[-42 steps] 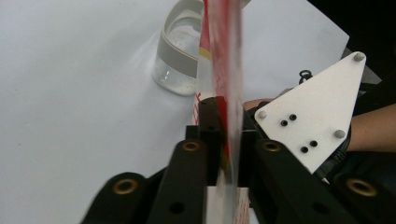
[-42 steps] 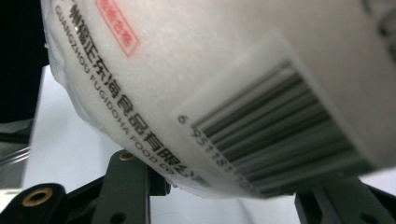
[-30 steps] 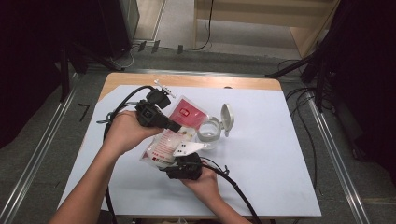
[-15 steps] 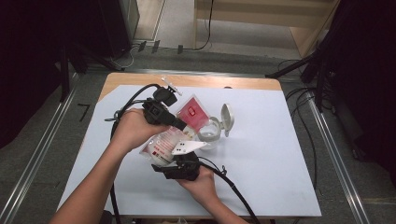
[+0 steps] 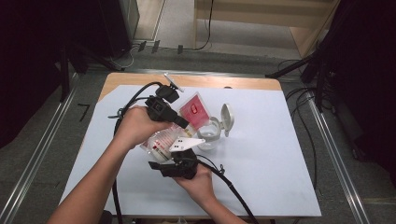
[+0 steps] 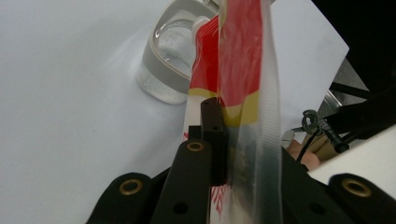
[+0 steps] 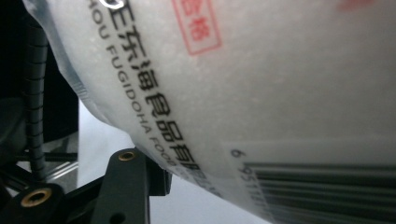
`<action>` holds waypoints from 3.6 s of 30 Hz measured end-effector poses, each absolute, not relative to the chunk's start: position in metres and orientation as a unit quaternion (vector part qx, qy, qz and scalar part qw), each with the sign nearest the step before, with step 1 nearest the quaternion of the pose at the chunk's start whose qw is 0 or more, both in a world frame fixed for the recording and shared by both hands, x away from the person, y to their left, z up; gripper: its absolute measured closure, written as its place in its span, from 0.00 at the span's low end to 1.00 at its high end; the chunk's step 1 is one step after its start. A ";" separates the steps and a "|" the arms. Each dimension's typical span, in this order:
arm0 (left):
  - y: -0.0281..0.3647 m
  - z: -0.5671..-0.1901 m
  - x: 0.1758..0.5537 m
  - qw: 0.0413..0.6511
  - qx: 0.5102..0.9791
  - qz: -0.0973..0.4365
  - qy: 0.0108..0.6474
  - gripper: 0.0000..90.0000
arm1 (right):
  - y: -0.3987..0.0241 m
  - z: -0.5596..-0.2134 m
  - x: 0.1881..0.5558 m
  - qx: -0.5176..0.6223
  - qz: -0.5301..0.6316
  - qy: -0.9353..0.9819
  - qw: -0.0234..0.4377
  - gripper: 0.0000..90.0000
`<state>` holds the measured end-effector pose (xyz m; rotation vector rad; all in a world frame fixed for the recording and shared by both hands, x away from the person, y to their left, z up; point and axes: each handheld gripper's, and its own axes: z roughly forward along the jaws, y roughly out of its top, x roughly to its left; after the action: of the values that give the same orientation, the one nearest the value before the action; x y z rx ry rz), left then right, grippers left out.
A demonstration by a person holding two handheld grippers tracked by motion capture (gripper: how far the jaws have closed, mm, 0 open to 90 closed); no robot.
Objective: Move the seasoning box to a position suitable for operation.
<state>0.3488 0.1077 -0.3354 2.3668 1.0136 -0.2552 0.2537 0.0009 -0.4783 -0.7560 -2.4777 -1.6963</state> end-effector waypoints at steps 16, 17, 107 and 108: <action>0.107 -0.335 0.345 0.277 0.893 -0.079 0.346 0.82 | -0.013 -0.484 0.257 -0.277 -0.573 -0.769 0.050 0.67; 0.108 -0.336 0.345 0.278 0.892 -0.082 0.347 0.82 | -0.014 -0.485 0.258 -0.280 -0.574 -0.768 0.051 0.67; 0.114 -0.301 0.353 0.276 0.870 -0.127 0.389 0.87 | -0.003 -0.453 0.259 -0.282 -0.609 -0.732 0.118 0.66; 0.115 -0.301 0.352 0.276 0.871 -0.125 0.386 0.86 | -0.005 -0.454 0.259 -0.284 -0.610 -0.730 0.120 0.66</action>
<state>0.3523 0.1151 -0.3011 2.3398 1.0367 -0.3370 0.2595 -0.0046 -0.4537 -0.8291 -2.1329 -1.7831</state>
